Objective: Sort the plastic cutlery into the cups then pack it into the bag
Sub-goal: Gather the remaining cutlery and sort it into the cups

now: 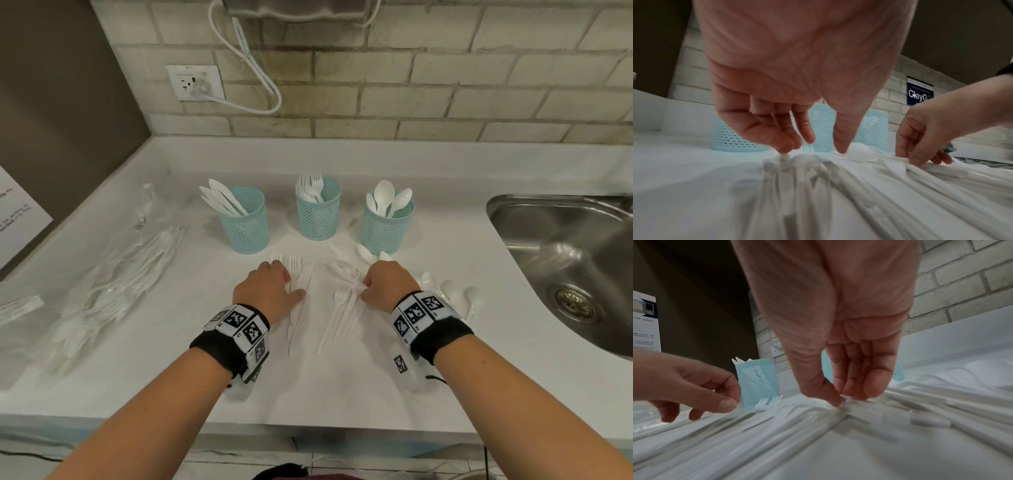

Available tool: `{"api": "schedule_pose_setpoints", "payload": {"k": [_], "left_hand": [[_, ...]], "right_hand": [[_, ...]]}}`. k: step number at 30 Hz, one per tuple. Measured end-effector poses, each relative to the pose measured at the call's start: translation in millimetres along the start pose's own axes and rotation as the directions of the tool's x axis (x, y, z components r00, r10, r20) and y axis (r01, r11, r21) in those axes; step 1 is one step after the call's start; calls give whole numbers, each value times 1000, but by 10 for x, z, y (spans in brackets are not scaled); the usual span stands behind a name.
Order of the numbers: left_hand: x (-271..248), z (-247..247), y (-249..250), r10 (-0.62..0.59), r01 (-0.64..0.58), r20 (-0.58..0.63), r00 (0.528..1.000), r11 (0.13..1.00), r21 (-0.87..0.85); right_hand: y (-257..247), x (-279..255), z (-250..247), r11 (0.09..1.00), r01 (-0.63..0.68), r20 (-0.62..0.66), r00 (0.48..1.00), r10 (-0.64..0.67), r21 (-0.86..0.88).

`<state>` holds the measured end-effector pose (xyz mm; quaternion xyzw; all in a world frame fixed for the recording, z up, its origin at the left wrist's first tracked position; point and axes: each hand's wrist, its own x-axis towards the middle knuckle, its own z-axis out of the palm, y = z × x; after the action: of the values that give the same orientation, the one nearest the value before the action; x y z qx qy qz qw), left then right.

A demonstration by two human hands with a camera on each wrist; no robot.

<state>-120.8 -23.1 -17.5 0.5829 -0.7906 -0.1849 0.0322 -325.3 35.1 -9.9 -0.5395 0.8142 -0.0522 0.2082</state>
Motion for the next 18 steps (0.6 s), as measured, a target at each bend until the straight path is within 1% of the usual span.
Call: {"api": "schedule_pose_setpoints", "payload": {"k": [2,4,6,8,10,13,16,18], "left_hand": [[-19,-31,-106,-50,49,-42,998,999,-23],[-19,-56,-210,-106,105,-51,993,994,-22],[-3,-73,-286,-164,164,8,987,986,-10],[24,-78,-336,-195,195,100,976,981,13],[44,-79,-362,-188,187,171,967,982,21],[56,-92,-375,-161,171,204,966,985,-30],[70,-107,-375,-138,165,249,959,982,-92],[78,-111,-383,-150,192,264,953,971,-143]], "right_hand": [[-57,-26,-28,999,-6,-33,999,7,35],[-168,-72,-56,996,6,-100,995,3,92],[-331,-126,-46,986,50,-127,991,-30,160],[-509,-178,32,971,80,-80,995,-63,227],[-649,-223,155,956,78,-21,997,-75,282],[-725,-268,311,943,79,13,996,-88,325],[-661,-306,350,944,87,-9,996,-88,317],[-586,-328,356,956,67,-46,997,-56,286]]}}
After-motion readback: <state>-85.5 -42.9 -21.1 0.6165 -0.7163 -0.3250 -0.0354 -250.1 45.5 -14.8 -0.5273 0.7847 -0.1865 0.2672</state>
